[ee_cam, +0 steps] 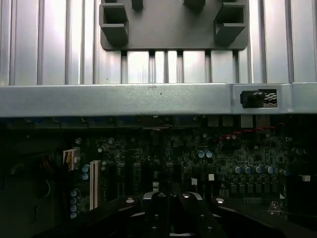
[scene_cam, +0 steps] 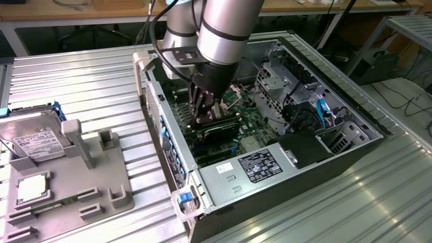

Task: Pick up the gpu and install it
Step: 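Press down on the gpu until it lock into place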

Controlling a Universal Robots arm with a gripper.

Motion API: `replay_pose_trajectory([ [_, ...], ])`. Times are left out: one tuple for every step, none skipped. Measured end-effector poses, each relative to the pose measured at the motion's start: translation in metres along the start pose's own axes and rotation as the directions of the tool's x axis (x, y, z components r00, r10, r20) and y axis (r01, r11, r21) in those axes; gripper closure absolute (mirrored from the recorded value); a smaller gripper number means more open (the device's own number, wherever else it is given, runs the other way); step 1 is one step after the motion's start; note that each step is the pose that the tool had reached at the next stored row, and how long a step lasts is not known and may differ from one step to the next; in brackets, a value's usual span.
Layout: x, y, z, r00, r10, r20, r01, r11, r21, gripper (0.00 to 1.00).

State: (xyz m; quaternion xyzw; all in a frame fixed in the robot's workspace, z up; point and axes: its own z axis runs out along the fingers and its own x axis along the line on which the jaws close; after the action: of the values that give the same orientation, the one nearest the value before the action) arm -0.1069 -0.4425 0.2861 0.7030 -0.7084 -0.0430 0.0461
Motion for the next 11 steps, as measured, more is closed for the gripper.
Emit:
replay_pose_trajectory([
  [0.0000,0.0011,0.0001,1.0000,0.000,-0.0008,0.000,1.0000,0.0070,0.89],
  [0.0000,0.0014,0.0004,1.0000,0.000,-0.0015,0.000,0.9999,0.0158,0.89],
  [0.0000,0.0017,0.0006,1.0000,0.001,-0.0028,0.000,0.9996,0.0267,0.89],
  [0.0000,0.0031,0.0008,1.0000,0.001,-0.0045,-0.001,0.9992,0.0392,0.89],
  [0.0000,0.0055,0.0011,1.0000,0.001,-0.0084,-0.001,0.9986,0.0536,0.89],
  [0.0000,0.0073,0.0014,0.9999,0.002,-0.0102,-0.001,0.9984,0.0566,0.89],
  [-0.0001,0.0085,0.0016,0.9999,0.002,-0.0118,-0.001,0.9983,0.0575,0.89],
  [-0.0001,0.0098,0.0018,0.9999,0.002,-0.0130,-0.001,0.9983,0.0580,0.89],
  [-0.0001,0.0106,0.0019,0.9999,0.002,-0.0142,-0.001,0.9983,0.0581,0.89],
  [-0.0001,0.0108,0.0019,0.9999,0.002,-0.0159,-0.002,0.9983,0.0581,0.89],
  [0.0000,0.0107,0.0020,0.9998,0.003,-0.0181,-0.002,0.9983,0.0583,0.89],
])
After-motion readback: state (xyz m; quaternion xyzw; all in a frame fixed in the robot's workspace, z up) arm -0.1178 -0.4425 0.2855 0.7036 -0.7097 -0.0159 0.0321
